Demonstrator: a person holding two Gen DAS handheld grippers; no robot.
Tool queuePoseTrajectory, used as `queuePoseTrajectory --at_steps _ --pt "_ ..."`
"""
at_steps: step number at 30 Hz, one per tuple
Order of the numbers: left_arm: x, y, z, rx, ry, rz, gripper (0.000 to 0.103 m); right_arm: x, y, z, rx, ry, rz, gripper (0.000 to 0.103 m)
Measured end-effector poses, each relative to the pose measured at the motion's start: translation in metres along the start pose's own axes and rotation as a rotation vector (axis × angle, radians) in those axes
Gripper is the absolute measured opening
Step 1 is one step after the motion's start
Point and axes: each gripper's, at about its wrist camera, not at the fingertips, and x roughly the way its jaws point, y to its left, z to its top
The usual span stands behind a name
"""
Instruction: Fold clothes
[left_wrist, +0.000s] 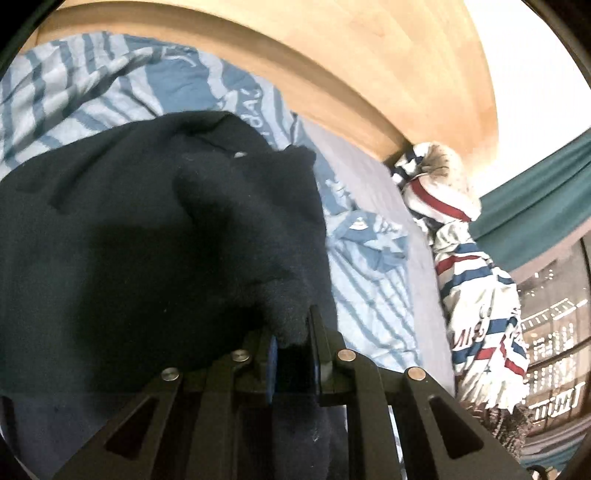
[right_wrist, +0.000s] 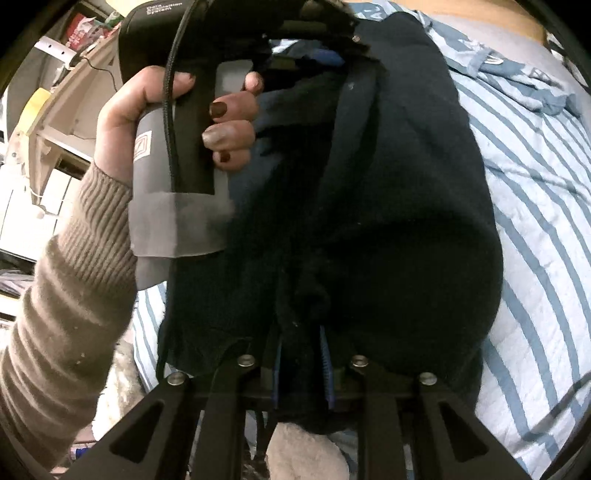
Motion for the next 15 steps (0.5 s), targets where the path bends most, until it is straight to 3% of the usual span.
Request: queuePoseTrajectory --at_steps 5,9,11,13,15 --pt "0.019 0.047 -0.004 -0.167 0.106 0.098 0.016 0.029 -0.010 0.004 0.023 0.077 0.010 0.020" --pt "0.018 0.071 -0.013 -0.258 0.078 -0.027 0.018 0.036 -0.009 0.000 0.029 0.069 0.006 0.026" --pt "0.008 0.073 -0.015 -0.297 0.096 -0.056 0.025 0.033 -0.007 -0.001 0.034 0.059 0.035 0.052" --pt "-0.007 0.076 -0.019 -0.352 0.108 -0.091 0.047 0.027 -0.004 -0.003 0.039 0.048 0.057 0.064" --pt "-0.040 0.079 -0.030 -0.402 0.022 -0.137 0.070 0.018 -0.002 -0.005 0.050 0.026 0.077 0.070"
